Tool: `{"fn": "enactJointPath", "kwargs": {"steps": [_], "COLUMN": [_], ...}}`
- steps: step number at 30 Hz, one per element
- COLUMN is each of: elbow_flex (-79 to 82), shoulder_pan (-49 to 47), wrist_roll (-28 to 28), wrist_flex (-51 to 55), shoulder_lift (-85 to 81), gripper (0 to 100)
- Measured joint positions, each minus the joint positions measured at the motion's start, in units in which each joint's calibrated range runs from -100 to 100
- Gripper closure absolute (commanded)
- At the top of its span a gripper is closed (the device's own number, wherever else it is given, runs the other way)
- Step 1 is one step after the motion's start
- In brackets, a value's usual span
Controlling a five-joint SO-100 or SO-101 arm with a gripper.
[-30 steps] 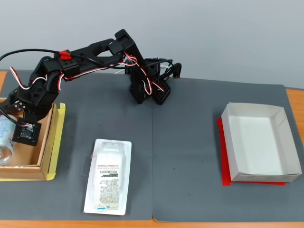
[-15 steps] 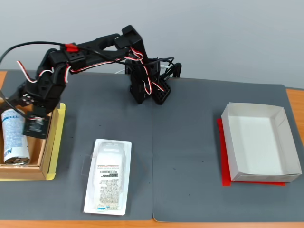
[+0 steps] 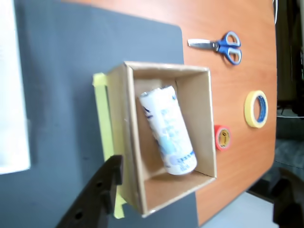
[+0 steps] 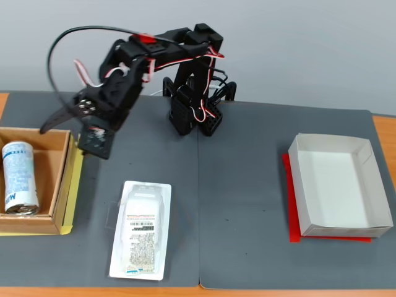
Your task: Pick the can and put it in the brown box
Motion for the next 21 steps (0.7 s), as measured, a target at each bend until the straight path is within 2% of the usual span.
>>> {"fn": "enactJointPath", "kwargs": {"steps": [6, 16, 21], "elbow_flex": [8.16, 19.13, 23.66], "shoulder_pan": [-6.28, -16.63, -22.47], "wrist_roll": [-4.00, -9.67, -14.36], "wrist_flex": [0.00, 0.00, 0.00], "shoulder_lift": [-10.14, -25.44, -32.29], "gripper": [69, 99, 99]}}
